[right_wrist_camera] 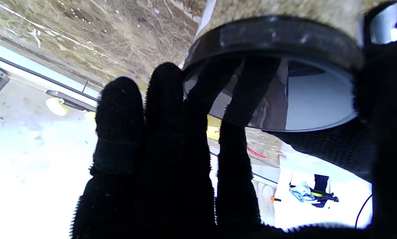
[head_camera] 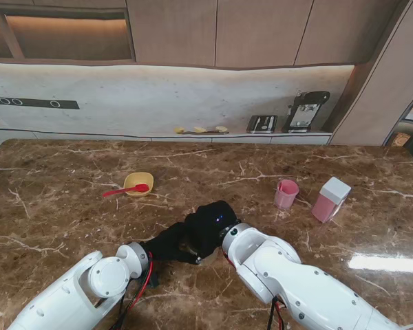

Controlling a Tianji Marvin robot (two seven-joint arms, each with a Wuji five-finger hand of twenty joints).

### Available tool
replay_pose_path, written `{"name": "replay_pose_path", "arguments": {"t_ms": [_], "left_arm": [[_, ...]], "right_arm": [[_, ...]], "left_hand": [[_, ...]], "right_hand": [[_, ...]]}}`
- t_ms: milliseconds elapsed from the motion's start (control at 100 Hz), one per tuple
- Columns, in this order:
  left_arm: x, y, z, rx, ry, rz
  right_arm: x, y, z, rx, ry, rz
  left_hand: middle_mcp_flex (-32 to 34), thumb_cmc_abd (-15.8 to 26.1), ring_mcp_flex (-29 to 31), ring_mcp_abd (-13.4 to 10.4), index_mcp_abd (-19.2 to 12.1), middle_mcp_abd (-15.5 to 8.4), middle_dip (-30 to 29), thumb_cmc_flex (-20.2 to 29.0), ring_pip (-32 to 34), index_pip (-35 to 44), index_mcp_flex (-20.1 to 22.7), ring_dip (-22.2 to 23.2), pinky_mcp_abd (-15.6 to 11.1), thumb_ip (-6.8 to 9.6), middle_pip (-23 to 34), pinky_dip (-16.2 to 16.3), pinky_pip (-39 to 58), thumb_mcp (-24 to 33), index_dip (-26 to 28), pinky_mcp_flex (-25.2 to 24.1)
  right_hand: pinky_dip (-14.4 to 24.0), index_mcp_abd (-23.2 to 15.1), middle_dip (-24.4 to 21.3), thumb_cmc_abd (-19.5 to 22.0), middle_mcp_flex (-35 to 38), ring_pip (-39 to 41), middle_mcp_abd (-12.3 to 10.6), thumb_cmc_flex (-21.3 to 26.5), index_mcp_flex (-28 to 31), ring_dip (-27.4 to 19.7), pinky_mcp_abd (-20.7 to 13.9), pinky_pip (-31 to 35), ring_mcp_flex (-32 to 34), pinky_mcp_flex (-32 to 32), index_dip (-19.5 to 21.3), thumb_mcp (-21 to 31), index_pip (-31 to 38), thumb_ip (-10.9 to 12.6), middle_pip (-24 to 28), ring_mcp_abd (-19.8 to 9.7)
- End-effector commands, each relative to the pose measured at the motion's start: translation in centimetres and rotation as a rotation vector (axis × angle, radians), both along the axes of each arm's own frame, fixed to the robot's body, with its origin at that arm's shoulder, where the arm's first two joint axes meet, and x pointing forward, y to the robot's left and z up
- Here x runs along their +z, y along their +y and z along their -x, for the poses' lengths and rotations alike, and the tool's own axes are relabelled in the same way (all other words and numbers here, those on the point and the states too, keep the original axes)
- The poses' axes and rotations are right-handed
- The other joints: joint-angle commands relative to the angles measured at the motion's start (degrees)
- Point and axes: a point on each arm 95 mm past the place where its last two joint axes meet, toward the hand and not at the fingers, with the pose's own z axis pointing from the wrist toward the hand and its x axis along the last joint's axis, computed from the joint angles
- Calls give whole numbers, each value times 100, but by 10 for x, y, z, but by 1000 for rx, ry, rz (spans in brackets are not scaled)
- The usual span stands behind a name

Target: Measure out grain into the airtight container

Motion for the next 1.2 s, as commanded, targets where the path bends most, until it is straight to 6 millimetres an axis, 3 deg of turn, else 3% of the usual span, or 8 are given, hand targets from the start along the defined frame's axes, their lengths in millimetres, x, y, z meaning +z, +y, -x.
{"name": "replay_pose_path", "arguments": {"t_ms": [0, 110, 210, 270, 500, 790, 1050, 1190], "left_arm": [[-25, 6, 17, -5, 75, -42], [-25, 6, 17, -7, 76, -43], [-25, 6, 18, -7, 78, -43], [-25, 6, 18, -7, 80, -44], [-25, 7, 18, -11, 84, -52], [-24, 9, 17, -24, 62, -42], [-12, 17, 12, -10, -7, -17], [-1, 25, 9, 6, -42, -18]], "right_arm": [[-22, -5, 4, -21, 46, 27], [-25, -3, 5, -34, 8, 3], [-28, -2, 3, -33, -39, -24], [-29, -2, 2, -39, -42, -28], [-24, -7, 5, -28, -31, -54], [-7, -16, 12, -53, -62, -149], [9, -39, 10, -95, -107, -285], [10, -59, 9, -131, -103, -330]], "left_hand": [[-111, 350, 109, 923, -271, -115, 61, 85, 225, 846, 374, 112, 1711, 180, 63, 518, 929, 130, 184, 466], [-107, 354, 104, 933, -241, -109, 61, 85, 224, 871, 396, 114, 1707, 177, 71, 517, 928, 139, 177, 466], [-101, 361, 115, 933, -200, -109, 63, 70, 229, 888, 418, 117, 1714, 173, 82, 518, 929, 143, 169, 465], [-89, 354, 120, 939, -185, -101, 66, 61, 230, 884, 425, 118, 1721, 171, 95, 521, 934, 142, 156, 466], [-95, 182, 103, 921, 96, -105, 34, -195, 218, 501, 281, 111, 1722, 200, 102, 499, 924, -72, -186, 465], [-166, -143, 21, 889, 361, -163, -130, -338, 106, -1410, 262, 27, 1682, 185, -151, 440, 753, -881, -1581, 453], [-146, -503, 23, 548, 216, -413, -397, -410, -55, -1607, 319, -140, 1591, 74, -163, 381, 603, -1266, -1622, 473], [-144, -510, 52, 449, 294, -457, -572, -434, -165, -1577, 308, -489, 1492, 46, -246, 83, 388, -1325, -1710, 541]], "right_hand": [[-193, 135, 230, 1417, 947, 136, -283, 661, 677, 84, -259, 364, 440, 201, 42, 755, 852, 231, 952, -409], [-186, 166, 246, 1576, 1471, 232, -265, 612, 1175, 66, -242, 650, 868, 560, 89, 678, 1183, 288, 1067, -351], [-379, 118, 245, 1544, 1817, 328, -232, 682, 1378, -7, -259, 911, 1161, 817, -289, 639, 1620, 26, 1082, -333], [-424, 137, 220, 1634, 1776, 252, -234, 409, 1357, -40, -258, 885, 1124, 792, -271, 631, 1547, 263, 988, -321], [-302, 383, -372, 2247, -171, -1588, -226, -424, -321, -556, 258, -1100, -982, -1321, -560, -957, 49, 670, -56, 24], [-379, 604, -993, 2436, -1530, -2679, -167, -1210, -1229, -1455, 396, -2509, -2589, -2801, -595, -756, -534, 729, -730, 265], [-571, 455, -1393, 2441, -1289, -2823, -227, -1154, -981, -1808, 303, -2731, -2682, -2944, -600, -762, -540, 739, -940, 147], [-755, 408, -1712, 2496, -1229, -2982, -216, -1276, -916, -2019, 170, -2949, -2773, -3064, -686, -685, -597, 790, -1186, 49]]}}
